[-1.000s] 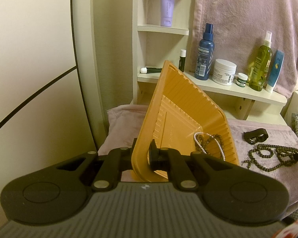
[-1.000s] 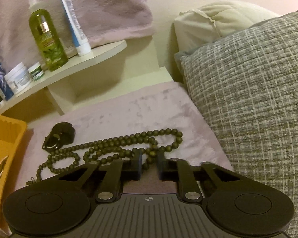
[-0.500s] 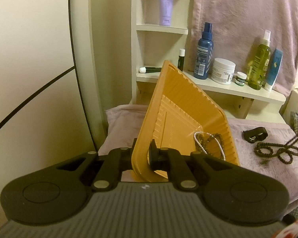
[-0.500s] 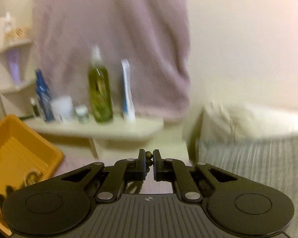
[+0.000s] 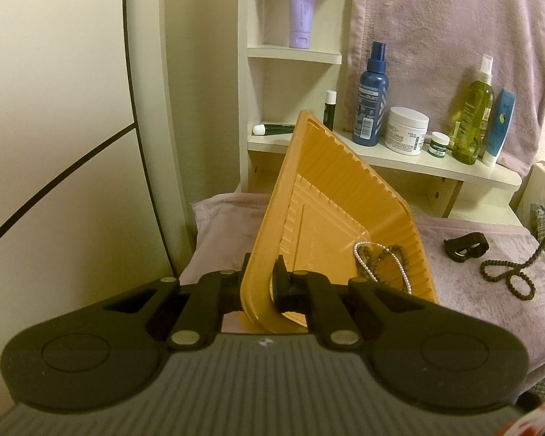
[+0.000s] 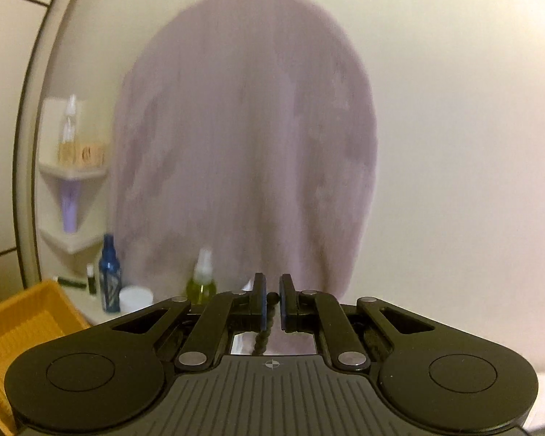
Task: Organize jewelry
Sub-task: 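Lift the bead strand high with the right gripper so it dangles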
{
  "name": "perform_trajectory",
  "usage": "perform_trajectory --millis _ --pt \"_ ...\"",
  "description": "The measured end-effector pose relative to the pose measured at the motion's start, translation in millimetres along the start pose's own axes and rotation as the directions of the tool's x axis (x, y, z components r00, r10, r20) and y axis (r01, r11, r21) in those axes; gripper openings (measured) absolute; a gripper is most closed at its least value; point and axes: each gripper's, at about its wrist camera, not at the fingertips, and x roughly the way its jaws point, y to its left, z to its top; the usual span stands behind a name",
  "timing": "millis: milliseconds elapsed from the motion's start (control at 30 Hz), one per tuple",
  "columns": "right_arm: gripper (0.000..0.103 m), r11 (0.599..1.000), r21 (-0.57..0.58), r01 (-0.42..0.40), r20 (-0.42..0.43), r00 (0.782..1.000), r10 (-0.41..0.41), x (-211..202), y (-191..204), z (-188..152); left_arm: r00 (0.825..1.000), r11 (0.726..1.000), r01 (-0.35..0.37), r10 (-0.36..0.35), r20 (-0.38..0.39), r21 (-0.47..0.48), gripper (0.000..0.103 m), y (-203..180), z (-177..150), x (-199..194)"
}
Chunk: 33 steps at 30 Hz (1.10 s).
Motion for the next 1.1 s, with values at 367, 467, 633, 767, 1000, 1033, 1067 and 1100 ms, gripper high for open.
perform_trajectory --millis 367,467,633,767,1000,1033,1067,1100 --pt "0.007 0.991 -0.118 -0.061 0.112 0.991 0.075 -11 14 69 1.000 1.000 -0.001 0.001 0.001 0.003 0.007 0 0 0" --pt "0.007 0.986 -0.148 -0.074 0.140 0.986 0.095 -13 22 86 1.000 1.000 -0.001 0.001 0.002 0.004 0.007 -1 0 -2" --pt "0.007 0.976 -0.186 -0.114 0.164 0.976 0.145 -14 37 108 1.000 1.000 0.002 -0.002 0.003 0.003 0.007 -2 0 -3" --pt "0.007 0.963 -0.223 -0.148 0.183 0.964 0.191 -13 54 123 1.000 1.000 0.004 -0.004 0.003 0.004 0.008 -1 0 -3" --pt "0.007 0.933 -0.261 -0.249 0.206 0.929 0.306 -3 94 148 1.000 1.000 0.006 -0.006 0.002 0.005 0.008 -1 0 -4" --pt "0.007 0.926 -0.271 -0.261 0.209 0.924 0.321 -1 101 150 1.000 1.000 0.006 -0.006 0.002 0.005 0.008 -1 0 -3" --pt "0.007 0.921 -0.278 -0.274 0.210 0.918 0.336 2 108 153 1.000 1.000 0.007 -0.007 0.001 0.005 0.008 -1 0 -3" --pt "0.007 0.914 -0.286 -0.287 0.210 0.912 0.352 5 115 155 1.000 1.000 0.008 -0.008 0.000 0.004 0.008 0 0 -3"
